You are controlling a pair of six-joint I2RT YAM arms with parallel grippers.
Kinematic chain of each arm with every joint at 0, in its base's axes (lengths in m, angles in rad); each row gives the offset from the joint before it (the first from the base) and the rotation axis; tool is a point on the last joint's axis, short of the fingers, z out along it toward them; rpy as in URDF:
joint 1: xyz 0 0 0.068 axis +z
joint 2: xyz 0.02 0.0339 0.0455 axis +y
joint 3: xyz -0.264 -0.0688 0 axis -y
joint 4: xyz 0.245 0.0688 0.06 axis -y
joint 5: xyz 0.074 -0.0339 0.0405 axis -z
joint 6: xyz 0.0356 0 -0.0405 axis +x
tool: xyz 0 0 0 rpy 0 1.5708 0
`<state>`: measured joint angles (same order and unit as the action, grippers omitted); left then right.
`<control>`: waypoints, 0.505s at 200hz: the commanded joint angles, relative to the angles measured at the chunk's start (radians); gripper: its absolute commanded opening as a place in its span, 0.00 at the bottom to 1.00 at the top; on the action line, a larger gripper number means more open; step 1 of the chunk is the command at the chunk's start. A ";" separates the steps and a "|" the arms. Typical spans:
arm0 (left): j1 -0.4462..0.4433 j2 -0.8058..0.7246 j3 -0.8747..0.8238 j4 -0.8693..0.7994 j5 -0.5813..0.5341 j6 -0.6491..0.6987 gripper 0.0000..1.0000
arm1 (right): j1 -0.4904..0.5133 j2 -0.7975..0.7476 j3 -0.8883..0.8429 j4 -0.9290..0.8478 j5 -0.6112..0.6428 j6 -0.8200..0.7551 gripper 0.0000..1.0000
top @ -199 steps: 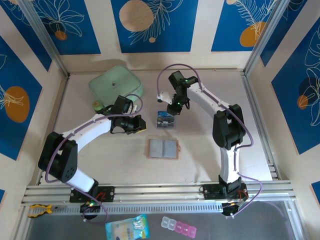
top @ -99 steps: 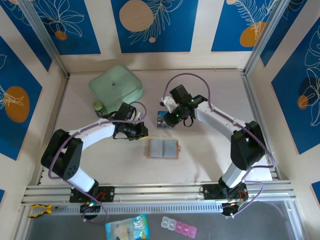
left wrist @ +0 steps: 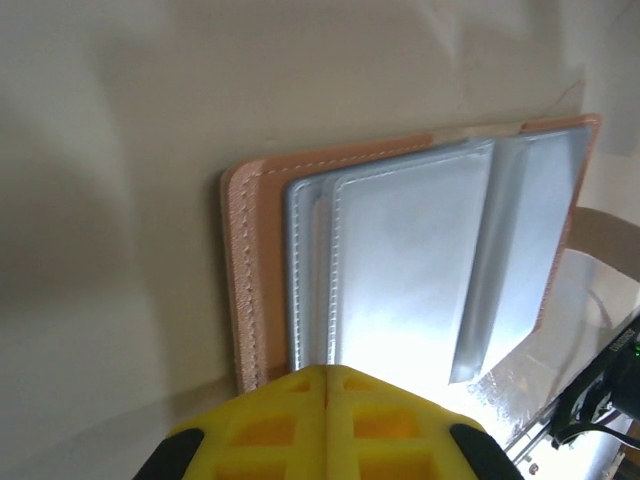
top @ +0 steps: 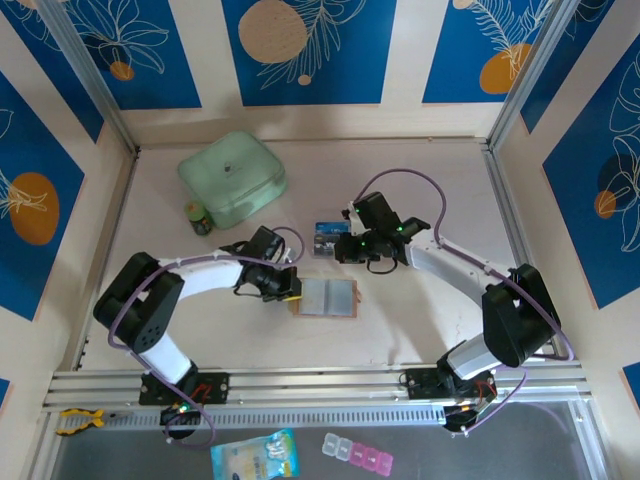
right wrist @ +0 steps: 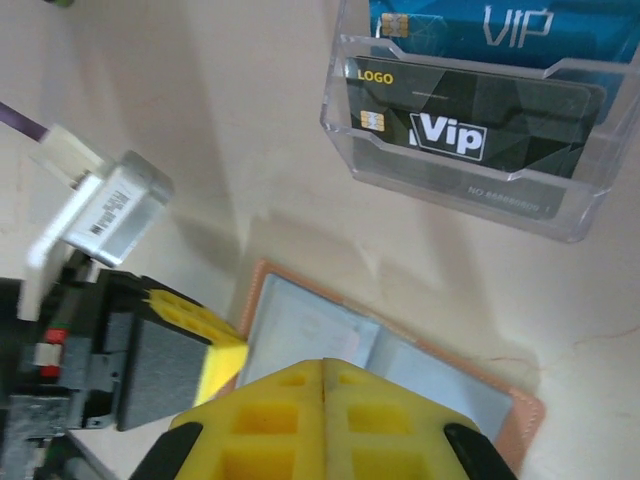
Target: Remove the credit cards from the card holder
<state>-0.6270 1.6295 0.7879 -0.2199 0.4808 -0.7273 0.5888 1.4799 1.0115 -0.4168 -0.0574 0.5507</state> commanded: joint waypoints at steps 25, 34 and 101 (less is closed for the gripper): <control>-0.018 -0.005 -0.029 0.021 -0.029 -0.021 0.07 | 0.000 -0.007 -0.024 -0.006 -0.086 0.085 0.00; -0.020 -0.010 -0.030 0.016 -0.030 -0.022 0.07 | 0.001 -0.001 -0.025 -0.010 -0.090 0.082 0.00; -0.022 -0.060 -0.021 -0.014 -0.074 -0.026 0.08 | 0.048 0.090 -0.003 -0.030 -0.159 0.110 0.13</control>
<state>-0.6399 1.6051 0.7658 -0.2024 0.4435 -0.7452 0.6029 1.5429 0.9989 -0.4175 -0.1619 0.6308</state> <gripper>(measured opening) 0.081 0.108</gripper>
